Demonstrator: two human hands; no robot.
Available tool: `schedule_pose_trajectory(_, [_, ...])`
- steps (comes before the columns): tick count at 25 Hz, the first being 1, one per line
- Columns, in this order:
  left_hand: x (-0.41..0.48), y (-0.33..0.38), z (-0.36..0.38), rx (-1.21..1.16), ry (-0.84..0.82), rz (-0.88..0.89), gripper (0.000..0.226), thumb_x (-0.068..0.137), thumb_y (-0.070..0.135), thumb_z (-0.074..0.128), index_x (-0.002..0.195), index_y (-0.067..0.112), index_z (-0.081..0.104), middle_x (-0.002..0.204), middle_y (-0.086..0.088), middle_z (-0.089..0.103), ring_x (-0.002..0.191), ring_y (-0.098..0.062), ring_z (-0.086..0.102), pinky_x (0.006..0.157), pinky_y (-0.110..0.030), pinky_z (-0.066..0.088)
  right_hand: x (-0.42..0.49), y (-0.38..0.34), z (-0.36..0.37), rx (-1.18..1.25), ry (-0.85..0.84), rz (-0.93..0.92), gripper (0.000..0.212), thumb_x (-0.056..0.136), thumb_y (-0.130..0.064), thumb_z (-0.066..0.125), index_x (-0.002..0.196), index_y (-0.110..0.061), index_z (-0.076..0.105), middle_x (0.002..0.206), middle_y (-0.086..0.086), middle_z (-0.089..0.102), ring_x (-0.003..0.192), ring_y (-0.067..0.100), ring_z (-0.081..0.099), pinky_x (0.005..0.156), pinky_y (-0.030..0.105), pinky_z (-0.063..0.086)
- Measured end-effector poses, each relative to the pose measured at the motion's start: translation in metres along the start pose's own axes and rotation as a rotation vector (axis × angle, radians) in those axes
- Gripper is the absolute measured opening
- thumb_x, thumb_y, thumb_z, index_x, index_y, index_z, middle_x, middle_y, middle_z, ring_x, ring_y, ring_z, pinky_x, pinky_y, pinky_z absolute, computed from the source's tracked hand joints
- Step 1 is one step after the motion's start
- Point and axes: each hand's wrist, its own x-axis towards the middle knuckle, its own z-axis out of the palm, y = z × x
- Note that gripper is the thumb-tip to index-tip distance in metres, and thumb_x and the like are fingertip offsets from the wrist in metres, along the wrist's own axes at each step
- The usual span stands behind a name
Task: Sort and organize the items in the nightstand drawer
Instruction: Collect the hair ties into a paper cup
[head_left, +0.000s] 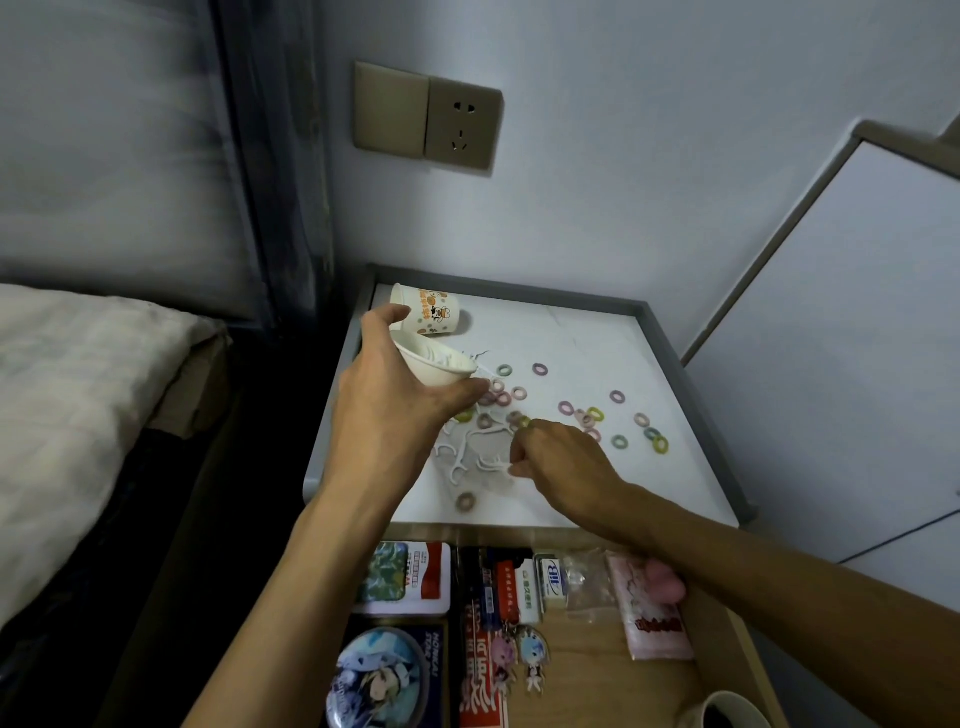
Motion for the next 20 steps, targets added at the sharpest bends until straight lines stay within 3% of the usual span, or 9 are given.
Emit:
schedule_pose_trajectory(5, [-0.001, 0.001, -0.002, -0.008, -0.003, 0.010, 0.089, 0.066, 0.033, 0.088, 0.139, 0.027, 0.037, 0.127, 0.001, 0.055, 0.109, -0.020, 0.058, 0.084, -0.031, 0.055, 0.002, 0.002, 0.013, -0.182, 0.042, -0.113, 0.018, 0.078, 0.001, 0.074, 0.089, -0.004, 0.060, 0.082, 0.013, 0.063, 0.067, 0.027, 0.062, 0.052, 0.028, 0.032])
schedule_pose_trajectory(7, [-0.001, 0.001, -0.004, -0.011, 0.016, 0.014, 0.088, 0.066, 0.033, 0.088, 0.138, 0.026, 0.038, 0.119, 0.004, 0.055, 0.106, -0.019, 0.059, 0.086, -0.033, 0.055, 0.013, 0.001, 0.003, -0.142, 0.113, -0.132, 0.005, 0.090, -0.006, 0.061, 0.094, -0.007, 0.059, 0.086, 0.012, 0.064, 0.074, 0.028, 0.063, 0.058, 0.031, 0.037])
schedule_pose_trajectory(11, [0.000, 0.001, -0.005, -0.006, 0.025, 0.019, 0.087, 0.066, 0.031, 0.088, 0.138, 0.025, 0.039, 0.127, 0.000, 0.057, 0.108, -0.019, 0.059, 0.086, -0.030, 0.054, 0.035, 0.009, -0.005, -0.068, 0.169, -0.154, 0.020, 0.092, -0.007, 0.062, 0.112, -0.011, 0.065, 0.101, 0.014, 0.068, 0.090, 0.028, 0.064, 0.074, 0.039, 0.053])
schedule_pose_trajectory(15, [0.000, 0.000, -0.002, 0.017, 0.016, 0.023, 0.088, 0.066, 0.033, 0.088, 0.138, 0.025, 0.038, 0.128, -0.002, 0.057, 0.108, -0.022, 0.059, 0.088, -0.037, 0.055, 0.036, 0.008, 0.005, -0.129, 0.109, -0.133, 0.019, 0.088, -0.001, 0.060, 0.104, -0.008, 0.067, 0.100, 0.016, 0.067, 0.087, 0.031, 0.062, 0.073, 0.043, 0.052])
schedule_pose_trajectory(20, [0.000, -0.003, -0.003, 0.035, -0.001, 0.025, 0.089, 0.066, 0.032, 0.088, 0.139, 0.025, 0.038, 0.122, 0.003, 0.055, 0.108, -0.020, 0.057, 0.084, -0.028, 0.052, 0.032, 0.009, 0.010, -0.137, 0.177, -0.166, 0.019, 0.078, 0.006, 0.063, 0.091, -0.007, 0.066, 0.093, 0.013, 0.065, 0.083, 0.031, 0.060, 0.064, 0.037, 0.044])
